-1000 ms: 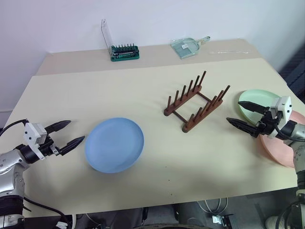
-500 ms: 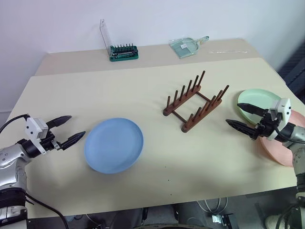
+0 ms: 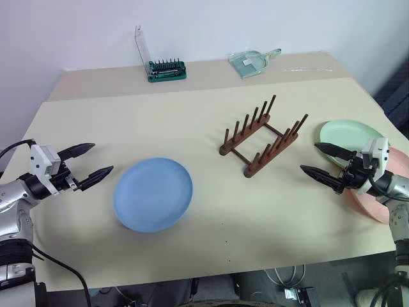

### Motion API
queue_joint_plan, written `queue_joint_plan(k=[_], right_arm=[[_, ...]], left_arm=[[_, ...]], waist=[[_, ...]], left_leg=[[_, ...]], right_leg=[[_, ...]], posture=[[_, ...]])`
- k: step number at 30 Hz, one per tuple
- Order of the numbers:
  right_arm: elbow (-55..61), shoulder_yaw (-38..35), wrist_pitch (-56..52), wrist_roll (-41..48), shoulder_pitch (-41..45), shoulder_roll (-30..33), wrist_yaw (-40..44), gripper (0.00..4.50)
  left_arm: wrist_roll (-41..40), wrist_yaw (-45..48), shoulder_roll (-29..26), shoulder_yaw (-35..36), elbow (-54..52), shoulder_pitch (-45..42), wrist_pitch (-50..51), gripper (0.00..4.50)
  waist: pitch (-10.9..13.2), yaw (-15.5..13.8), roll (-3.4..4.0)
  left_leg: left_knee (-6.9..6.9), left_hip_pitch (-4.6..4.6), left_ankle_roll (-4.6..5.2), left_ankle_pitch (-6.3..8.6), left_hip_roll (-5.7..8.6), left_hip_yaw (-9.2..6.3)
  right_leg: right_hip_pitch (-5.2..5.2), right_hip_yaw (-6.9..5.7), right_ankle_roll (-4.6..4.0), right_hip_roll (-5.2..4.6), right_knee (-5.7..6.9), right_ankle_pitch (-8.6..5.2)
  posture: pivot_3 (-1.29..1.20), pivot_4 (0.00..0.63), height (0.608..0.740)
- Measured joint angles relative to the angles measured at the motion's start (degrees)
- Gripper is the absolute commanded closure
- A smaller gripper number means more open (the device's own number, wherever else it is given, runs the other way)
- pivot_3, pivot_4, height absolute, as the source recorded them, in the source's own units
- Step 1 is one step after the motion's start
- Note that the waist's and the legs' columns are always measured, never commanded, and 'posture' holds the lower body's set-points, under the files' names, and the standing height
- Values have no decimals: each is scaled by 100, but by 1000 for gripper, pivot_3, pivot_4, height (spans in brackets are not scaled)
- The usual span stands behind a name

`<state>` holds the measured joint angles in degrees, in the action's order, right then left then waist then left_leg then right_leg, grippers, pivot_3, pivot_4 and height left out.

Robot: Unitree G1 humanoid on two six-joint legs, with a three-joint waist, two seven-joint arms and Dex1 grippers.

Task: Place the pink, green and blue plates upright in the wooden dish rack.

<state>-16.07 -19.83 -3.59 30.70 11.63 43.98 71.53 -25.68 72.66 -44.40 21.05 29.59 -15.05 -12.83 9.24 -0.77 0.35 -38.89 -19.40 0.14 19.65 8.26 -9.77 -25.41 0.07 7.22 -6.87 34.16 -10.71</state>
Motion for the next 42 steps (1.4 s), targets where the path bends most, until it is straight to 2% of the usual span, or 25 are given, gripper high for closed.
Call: queue_joint_plan(k=[4, 7, 11, 13, 17, 21, 26, 33, 38, 42], right_arm=[[27, -35, 23, 8, -11, -7, -18, 91], [29, -47, 37, 6, 8, -11, -18, 91], [20, -69, 95, 0, 47, -17, -23, 91], [19, -73, 131, -2, 57, -32, -40, 91], [5, -78, 166, -9, 62, -37, -95, 91], [3, -99, 172, -8, 73, -28, -138, 91], [-3, -129, 255, -9, 74, -23, -160, 91], [-5, -151, 339, -9, 61, -22, -216, 91], [-5, -211, 361, -8, 22, -22, -257, 91], [-4, -229, 396, -8, 13, -22, -255, 91]], left_arm=[[307, -299, -41, -487, -331, -391, 680, 0], [447, -433, -48, -1313, -1219, -1059, 2031, 0], [-25, -235, 81, -1890, -1709, -2457, 3988, 0], [165, -435, 350, -2242, -1884, -2785, 4172, 0], [962, -972, 940, -3428, -2375, -2915, 4485, 0], [1256, -1145, 1166, -4048, -2802, -3077, 5002, 0], [1706, -1910, 2132, -4532, -2807, -3082, 5193, 0], [2181, -2797, 3176, -4973, -2544, -3022, 5319, 0], [2918, -3403, 3355, -5509, -2245, -3079, 5509, 0], [2636, -3330, 3724, -5228, -2106, -3123, 6049, 0]], waist=[[0, -30, 0], [7, -74, -13], [6, -44, -10], [1, -3, -1], [6, 33, -5], [7, 16, -5], [8, -51, -8], [8, -12, -8], [9, -8, -8], [9, -23, -9]], left_leg=[[-4, -1, 0, 0, 1, -1], [-14, -6, 0, 0, 1, -2], [-12, -2, -1, -1, 2, -1], [-9, 0, -1, -1, 2, 0], [-4, -3, -2, -1, -1, 4], [-4, -2, -2, -1, -1, 5], [-12, -4, -2, -1, 4, 5], [-11, -1, -2, -1, 3, 8], [-10, -1, -2, -1, 2, 13], [-13, -2, -1, -1, 4, 12]], right_leg=[[5, 0, 2, 0, -1, 2], [5, 1, 6, 2, -2, 7], [4, 0, 6, 3, 1, 8], [6, 3, 6, 2, -2, 8], [0, 12, 7, 6, -4, 8], [-1, 15, 7, 7, -3, 8], [5, 18, 13, 5, -9, 11], [4, 22, 14, 6, -6, 11], [3, 27, 15, 8, -6, 11], [4, 27, 17, 7, -7, 12]], posture=[[0, 150, 740], [0, 150, 740], [0, 150, 740], [0, 150, 740], [0, 150, 740], [0, 150, 740], [0, 150, 740], [0, 150, 740], [0, 150, 740], [0, 150, 740]])
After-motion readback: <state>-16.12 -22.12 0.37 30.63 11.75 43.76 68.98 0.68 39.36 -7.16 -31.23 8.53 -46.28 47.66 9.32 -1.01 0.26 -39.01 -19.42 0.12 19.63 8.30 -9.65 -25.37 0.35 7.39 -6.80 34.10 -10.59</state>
